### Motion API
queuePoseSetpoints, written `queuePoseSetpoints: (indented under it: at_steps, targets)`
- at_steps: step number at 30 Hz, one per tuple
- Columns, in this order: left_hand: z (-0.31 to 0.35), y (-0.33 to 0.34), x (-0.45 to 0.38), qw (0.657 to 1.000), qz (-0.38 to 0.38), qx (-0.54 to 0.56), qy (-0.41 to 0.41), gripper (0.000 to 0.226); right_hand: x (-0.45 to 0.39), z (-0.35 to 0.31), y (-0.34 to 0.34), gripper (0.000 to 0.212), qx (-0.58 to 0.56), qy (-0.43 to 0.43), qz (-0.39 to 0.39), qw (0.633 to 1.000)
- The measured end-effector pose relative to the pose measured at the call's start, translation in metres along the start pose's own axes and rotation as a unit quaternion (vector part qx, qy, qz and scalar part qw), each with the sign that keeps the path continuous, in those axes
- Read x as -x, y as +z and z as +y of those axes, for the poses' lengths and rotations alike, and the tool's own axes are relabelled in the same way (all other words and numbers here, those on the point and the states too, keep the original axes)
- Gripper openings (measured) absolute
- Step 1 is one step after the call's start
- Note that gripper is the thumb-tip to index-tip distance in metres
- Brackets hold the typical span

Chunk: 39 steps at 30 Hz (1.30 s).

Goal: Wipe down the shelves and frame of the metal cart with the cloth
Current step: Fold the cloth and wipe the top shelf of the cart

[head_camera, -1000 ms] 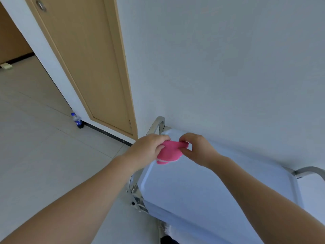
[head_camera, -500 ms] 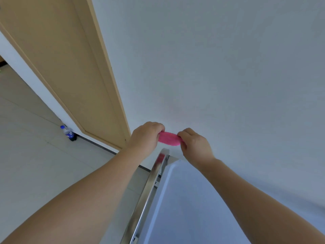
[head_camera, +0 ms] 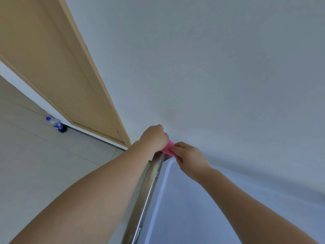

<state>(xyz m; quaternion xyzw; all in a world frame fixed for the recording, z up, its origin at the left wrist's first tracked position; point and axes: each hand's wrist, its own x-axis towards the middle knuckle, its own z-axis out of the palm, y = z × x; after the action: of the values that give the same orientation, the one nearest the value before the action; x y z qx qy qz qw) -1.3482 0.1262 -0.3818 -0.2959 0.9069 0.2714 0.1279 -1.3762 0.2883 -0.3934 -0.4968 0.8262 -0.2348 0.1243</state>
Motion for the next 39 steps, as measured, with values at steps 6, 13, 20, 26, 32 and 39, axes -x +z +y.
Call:
queuePoseSetpoints:
  at_steps: [6,13,20,26,32,39]
  targets:
    - [0.027,0.023,-0.004,0.972,-0.183,-0.139,-0.054,0.004,0.030,0.014,-0.023,0.037,0.001,0.010,0.047,0.999]
    - [0.017,0.026,0.008,0.979,-0.129,-0.156,-0.014,0.011,0.061,0.019,-0.041,0.032,0.001,0.068,0.053,0.996]
    - [-0.006,0.042,0.065,0.986,0.037,-0.158,0.039,0.058,0.091,-0.013,-0.047,0.033,0.019,0.055,0.044,0.997]
    - [-0.033,0.061,0.142,0.980,0.111,-0.155,0.058,0.065,0.148,-0.060,-0.047,0.032,0.058,0.055,0.068,0.994]
    - [-0.067,0.084,0.222,0.982,0.127,-0.121,0.069,0.065,0.218,-0.119,-0.035,0.031,0.089,0.052,0.083,0.991]
    - [-0.101,0.109,0.282,0.978,0.148,-0.116,0.089,0.067,0.274,-0.167,-0.015,0.032,0.108,0.045,0.064,0.991]
